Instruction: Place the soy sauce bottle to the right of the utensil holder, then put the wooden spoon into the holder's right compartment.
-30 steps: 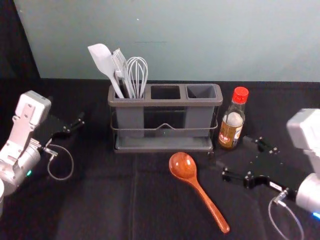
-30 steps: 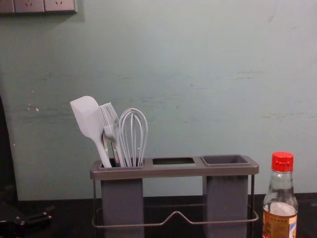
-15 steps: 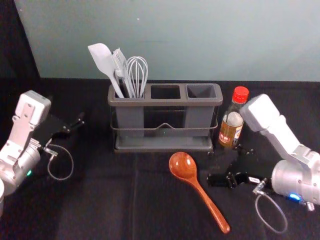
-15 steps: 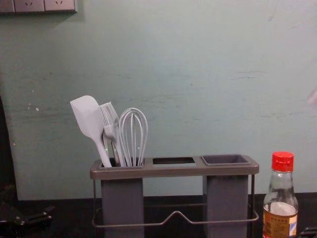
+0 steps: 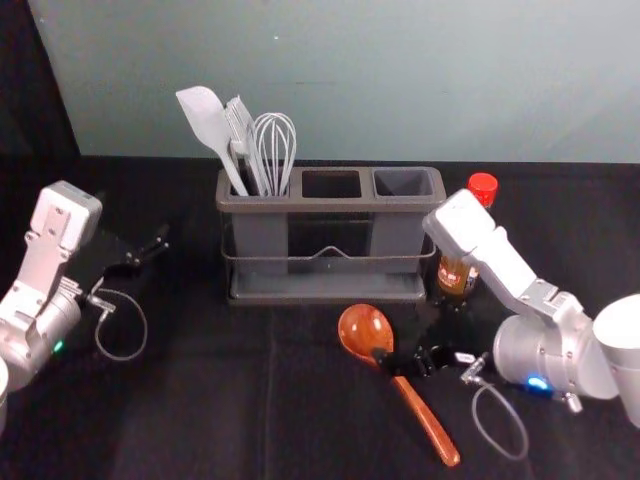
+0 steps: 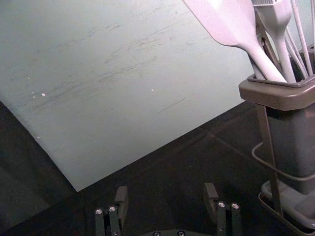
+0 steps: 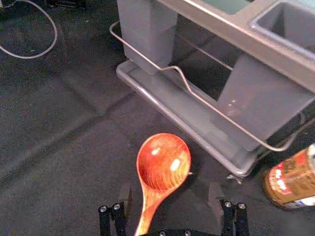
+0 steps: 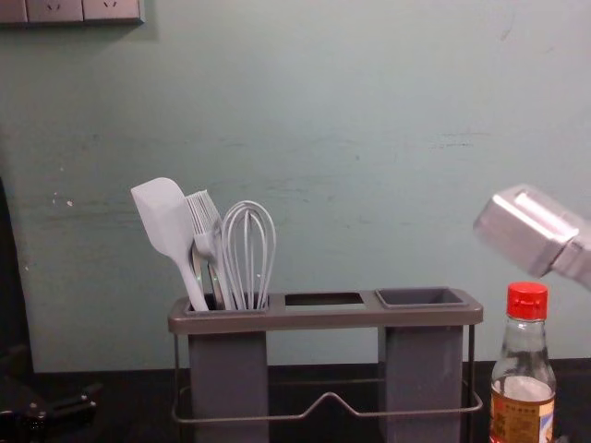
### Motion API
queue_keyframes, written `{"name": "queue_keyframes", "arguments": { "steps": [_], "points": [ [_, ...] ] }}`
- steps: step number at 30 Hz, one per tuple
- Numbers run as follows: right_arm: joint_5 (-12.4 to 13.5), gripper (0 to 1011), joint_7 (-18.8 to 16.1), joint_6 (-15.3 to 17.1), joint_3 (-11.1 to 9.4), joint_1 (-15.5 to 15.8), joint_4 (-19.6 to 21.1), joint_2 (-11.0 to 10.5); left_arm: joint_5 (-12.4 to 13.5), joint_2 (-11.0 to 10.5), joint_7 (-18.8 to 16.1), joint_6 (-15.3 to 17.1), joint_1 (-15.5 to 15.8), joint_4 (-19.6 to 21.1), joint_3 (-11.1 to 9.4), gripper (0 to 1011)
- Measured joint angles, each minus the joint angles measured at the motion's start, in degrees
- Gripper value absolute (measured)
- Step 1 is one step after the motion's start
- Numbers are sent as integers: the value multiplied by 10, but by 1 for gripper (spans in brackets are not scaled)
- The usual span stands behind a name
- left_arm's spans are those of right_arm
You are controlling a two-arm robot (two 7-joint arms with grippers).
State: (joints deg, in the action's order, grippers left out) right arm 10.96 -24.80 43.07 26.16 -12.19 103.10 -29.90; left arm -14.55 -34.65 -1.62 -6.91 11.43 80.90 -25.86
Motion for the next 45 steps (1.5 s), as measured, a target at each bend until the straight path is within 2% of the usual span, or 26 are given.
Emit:
{"name": "queue_keyframes", "arguments": {
  "steps": [9,19,33,45],
  "points": [
    [-6,1002,3,0,4,-11,-41,37,0,0,0,0,0,0,0,1005],
    [-9,1002,12,6,-2,-16,-71,71,0,0,0,0,0,0,0,1005],
    [-25,1002,21,1,-2,-29,-107,104,0,0,0,0,0,0,0,1005],
    [-40,1002,18,-6,2,-40,-132,121,0,0,0,0,0,0,0,1005]
  ]
}}
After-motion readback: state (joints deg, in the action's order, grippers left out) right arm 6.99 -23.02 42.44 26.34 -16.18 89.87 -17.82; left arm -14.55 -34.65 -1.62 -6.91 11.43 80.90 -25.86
